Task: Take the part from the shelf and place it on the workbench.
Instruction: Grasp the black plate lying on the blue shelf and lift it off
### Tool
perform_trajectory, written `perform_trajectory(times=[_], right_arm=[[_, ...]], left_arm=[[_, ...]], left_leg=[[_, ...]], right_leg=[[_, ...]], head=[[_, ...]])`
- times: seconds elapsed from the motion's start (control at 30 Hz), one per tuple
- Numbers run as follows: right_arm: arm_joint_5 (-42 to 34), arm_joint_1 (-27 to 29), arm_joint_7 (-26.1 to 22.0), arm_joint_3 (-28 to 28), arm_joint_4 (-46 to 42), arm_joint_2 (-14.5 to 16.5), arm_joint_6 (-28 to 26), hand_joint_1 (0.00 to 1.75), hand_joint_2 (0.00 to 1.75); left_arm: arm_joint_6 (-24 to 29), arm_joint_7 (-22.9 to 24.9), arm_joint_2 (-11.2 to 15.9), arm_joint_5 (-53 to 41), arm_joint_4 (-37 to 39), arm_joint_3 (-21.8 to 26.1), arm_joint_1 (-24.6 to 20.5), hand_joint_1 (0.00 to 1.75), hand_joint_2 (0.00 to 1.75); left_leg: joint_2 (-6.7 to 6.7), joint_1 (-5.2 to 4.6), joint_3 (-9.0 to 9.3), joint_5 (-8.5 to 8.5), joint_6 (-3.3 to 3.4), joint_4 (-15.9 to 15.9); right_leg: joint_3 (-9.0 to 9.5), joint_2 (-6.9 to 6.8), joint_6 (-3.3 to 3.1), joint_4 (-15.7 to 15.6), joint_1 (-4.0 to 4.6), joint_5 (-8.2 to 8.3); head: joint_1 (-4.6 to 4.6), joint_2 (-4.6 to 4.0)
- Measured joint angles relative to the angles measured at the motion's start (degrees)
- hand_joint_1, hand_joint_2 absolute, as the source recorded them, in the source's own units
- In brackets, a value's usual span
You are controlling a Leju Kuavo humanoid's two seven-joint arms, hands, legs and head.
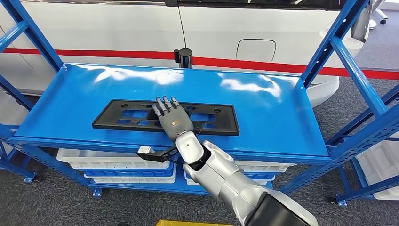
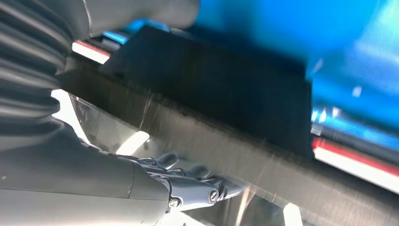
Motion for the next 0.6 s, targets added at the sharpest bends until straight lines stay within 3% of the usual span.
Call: perform_trajectory(times=[0.23,0.6], right_arm=[[-5.8,-1.9,-1.0,5.3,1.1,0.3,9.4,1.75,1.75],[-9.8,-3.5,-0.7,9.3,1.7,0.3,10.2,1.75,1.75]], left_arm=[[0.2,0.0,0.1,-0.1,0.0,0.7,0.2,0.00,1.75],[0.2,-0.4,0.2,-0.9,0.0,1.4,0.3,0.00,1.75]], left_leg=[[0.04,0.01,0.36,-0.02,-0.03,0.0],[0.09,0.00,0.42,0.00,-0.04,0.0]], right_leg=[[0.29,0.00,-0.06,0.0,0.01,-0.03],[0.35,0.02,-0.05,0.0,0.00,0.00]], head=[[0.00,0.00],[0.00,0.00]])
